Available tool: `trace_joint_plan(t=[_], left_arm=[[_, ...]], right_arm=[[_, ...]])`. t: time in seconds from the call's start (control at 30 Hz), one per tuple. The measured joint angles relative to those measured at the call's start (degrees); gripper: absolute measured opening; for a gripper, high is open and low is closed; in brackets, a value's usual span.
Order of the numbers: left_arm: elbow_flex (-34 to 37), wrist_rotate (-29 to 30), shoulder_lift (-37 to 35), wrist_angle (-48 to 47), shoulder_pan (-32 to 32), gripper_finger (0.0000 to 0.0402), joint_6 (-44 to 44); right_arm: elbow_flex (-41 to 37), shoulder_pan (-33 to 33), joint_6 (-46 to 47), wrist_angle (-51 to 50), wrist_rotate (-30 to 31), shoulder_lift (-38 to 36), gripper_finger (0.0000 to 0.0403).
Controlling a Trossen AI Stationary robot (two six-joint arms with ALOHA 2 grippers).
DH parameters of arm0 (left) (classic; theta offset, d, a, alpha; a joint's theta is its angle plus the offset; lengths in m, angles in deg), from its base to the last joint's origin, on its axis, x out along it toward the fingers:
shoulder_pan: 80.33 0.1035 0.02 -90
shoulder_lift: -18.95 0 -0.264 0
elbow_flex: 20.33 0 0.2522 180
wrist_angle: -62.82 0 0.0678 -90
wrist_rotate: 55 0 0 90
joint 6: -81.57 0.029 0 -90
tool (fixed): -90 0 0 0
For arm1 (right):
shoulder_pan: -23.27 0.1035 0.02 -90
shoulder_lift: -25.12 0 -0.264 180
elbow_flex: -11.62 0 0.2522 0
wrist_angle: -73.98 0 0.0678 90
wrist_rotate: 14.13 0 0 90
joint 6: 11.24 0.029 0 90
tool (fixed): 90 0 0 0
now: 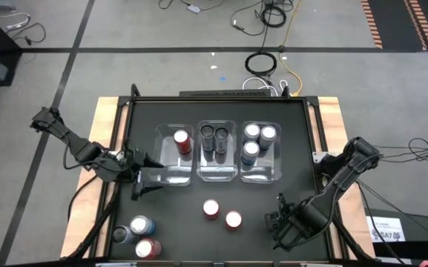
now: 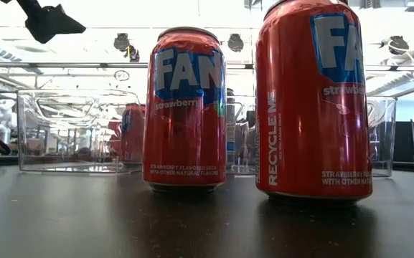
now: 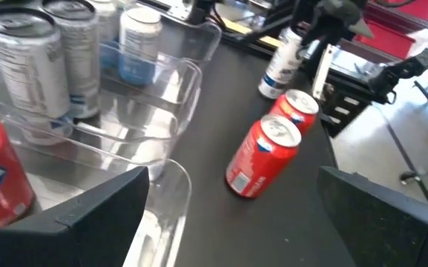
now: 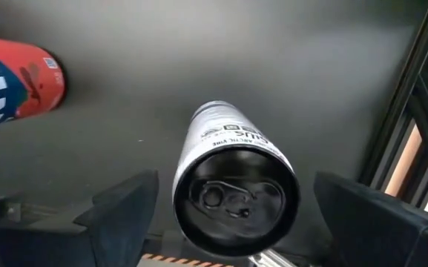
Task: Sort soda cans
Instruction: Put the white-blue soda can into the center transparent bin
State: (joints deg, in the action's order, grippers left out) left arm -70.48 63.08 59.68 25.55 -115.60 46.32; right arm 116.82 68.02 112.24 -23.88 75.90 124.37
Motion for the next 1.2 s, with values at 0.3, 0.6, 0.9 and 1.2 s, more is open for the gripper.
trace_joint_plan(t=[0.3, 0.6, 0.9, 1.2], left_arm=[[0.0, -0.9, 0.0, 0.0, 0.0, 0.0399, -0.2], [0.0, -0.9, 0.0, 0.0, 0.0, 0.0399, -0.3], [0.0, -0.9, 0.0, -0.2, 0.0, 0.0399, 0.1], [0.0, -0.9, 0.0, -3.0, 0.0, 0.0399, 0.1]], right_arm=[[0.0, 0.7, 0.7, -1.6, -0.4, 4.0, 0.0352], [0.0, 1.4, 1.5, -1.5, -0.4, 4.7, 0.0352], [0.0, 1.6, 3.3, 0.5, -0.4, 4.7, 0.0270], [0.0, 1.5, 3.8, 1.3, -0.4, 4.3, 0.0241]])
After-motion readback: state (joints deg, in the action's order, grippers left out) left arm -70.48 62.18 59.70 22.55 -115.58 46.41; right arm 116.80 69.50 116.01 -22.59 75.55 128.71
